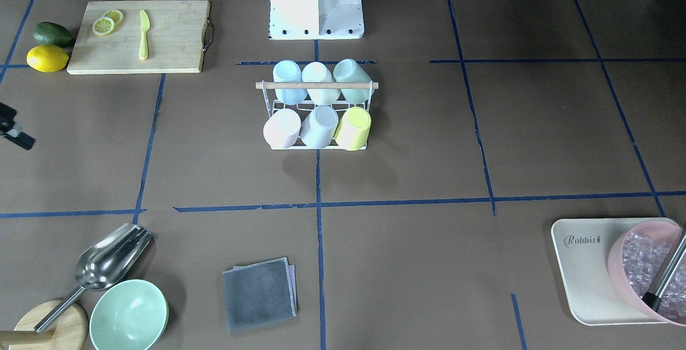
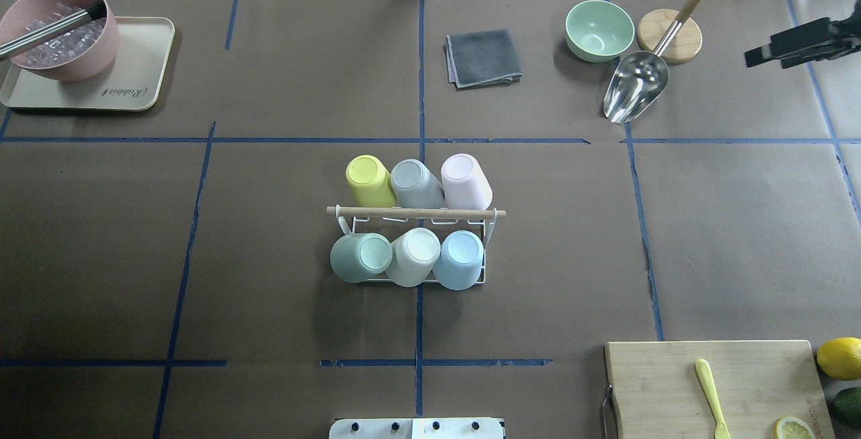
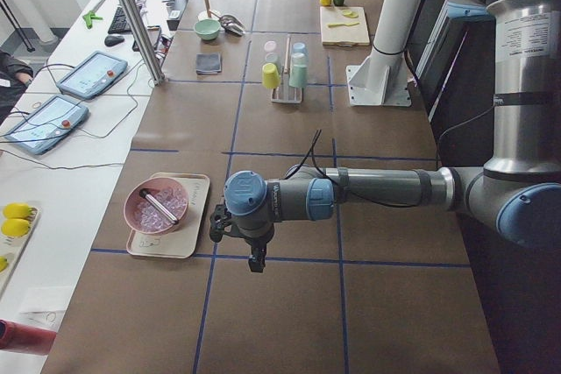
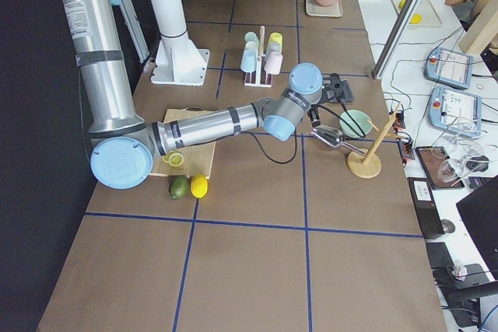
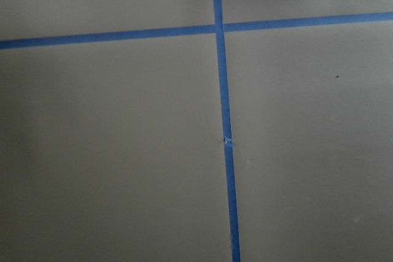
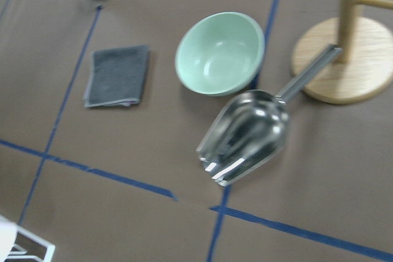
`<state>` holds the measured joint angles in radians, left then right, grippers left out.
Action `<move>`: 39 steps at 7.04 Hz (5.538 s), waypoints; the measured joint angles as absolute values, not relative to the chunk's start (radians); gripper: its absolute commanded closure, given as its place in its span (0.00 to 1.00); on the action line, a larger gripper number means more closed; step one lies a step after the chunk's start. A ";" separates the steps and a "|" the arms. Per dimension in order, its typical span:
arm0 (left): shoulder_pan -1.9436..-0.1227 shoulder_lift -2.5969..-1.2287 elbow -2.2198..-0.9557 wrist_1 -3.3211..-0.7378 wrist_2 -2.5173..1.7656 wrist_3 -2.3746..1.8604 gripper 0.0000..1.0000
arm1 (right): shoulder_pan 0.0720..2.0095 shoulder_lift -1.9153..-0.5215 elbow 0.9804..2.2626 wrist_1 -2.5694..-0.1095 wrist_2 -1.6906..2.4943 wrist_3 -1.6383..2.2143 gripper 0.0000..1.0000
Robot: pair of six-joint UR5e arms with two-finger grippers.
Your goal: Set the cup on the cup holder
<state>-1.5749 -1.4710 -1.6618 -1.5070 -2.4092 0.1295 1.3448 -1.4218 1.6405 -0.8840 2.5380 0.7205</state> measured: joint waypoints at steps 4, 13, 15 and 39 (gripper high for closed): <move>-1.578 -1.483 -1.659 -1.496 -2.399 0.128 0.00 | 1.512 -1.470 1.647 -1.431 2.400 0.518 0.00; -1.579 -1.492 -1.650 -1.471 -2.323 0.185 0.00 | 1.652 -1.593 1.673 -1.731 2.283 0.046 0.00; -1.580 -1.490 -1.649 -1.472 -2.328 0.184 0.00 | 1.651 -1.616 1.672 -1.729 2.287 0.038 0.00; -1.582 -1.477 -1.653 -1.474 -2.329 0.190 0.00 | 1.638 -1.612 1.605 -1.601 2.335 -0.063 0.00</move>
